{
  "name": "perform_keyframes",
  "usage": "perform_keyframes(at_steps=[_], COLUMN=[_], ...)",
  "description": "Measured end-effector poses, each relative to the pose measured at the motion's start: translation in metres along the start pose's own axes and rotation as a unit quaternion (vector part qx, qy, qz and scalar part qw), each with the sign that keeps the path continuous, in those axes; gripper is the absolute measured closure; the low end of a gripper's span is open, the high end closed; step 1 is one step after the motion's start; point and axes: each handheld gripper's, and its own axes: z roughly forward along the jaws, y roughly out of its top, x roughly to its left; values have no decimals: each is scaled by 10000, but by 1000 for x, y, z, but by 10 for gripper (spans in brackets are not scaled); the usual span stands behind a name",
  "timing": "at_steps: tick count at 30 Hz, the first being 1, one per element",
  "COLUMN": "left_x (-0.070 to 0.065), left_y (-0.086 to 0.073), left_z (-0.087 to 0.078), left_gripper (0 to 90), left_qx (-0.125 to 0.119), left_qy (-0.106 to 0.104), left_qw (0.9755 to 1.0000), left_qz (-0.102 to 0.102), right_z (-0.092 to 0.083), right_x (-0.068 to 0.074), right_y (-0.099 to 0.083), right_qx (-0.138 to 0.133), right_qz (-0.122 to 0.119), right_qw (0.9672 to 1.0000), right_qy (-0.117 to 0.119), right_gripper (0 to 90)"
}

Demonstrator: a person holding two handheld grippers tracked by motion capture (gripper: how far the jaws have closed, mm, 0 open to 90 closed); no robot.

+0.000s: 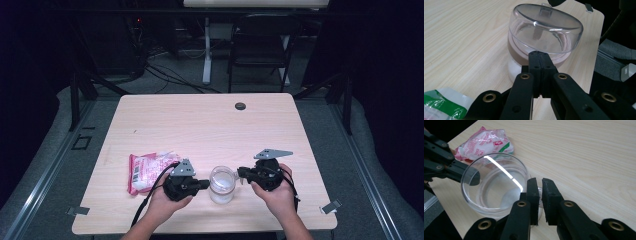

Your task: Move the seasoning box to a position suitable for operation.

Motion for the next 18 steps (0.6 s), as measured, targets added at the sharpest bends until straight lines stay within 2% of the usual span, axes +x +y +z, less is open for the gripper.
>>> perform_keyframes(at_steps=[12,15,18], left_x=[-1,-1,-2], left_y=[10,13,17], left_z=[-5,-5,-5], left_gripper=[858,835,801], left_qx=[-248,-287,-279], left_qy=[26,39,145], left_qw=[9997,9996,9993], left_qz=[16,74,211], right_z=[-13,-17,-20], right_x=[17,22,26], right_y=[-3,-4,-6], right_qx=[-52,-54,-95], right_qz=[-321,-420,-571], right_qw=[9994,9990,9982], right_qy=[90,147,151], right_gripper=[727,681,636])
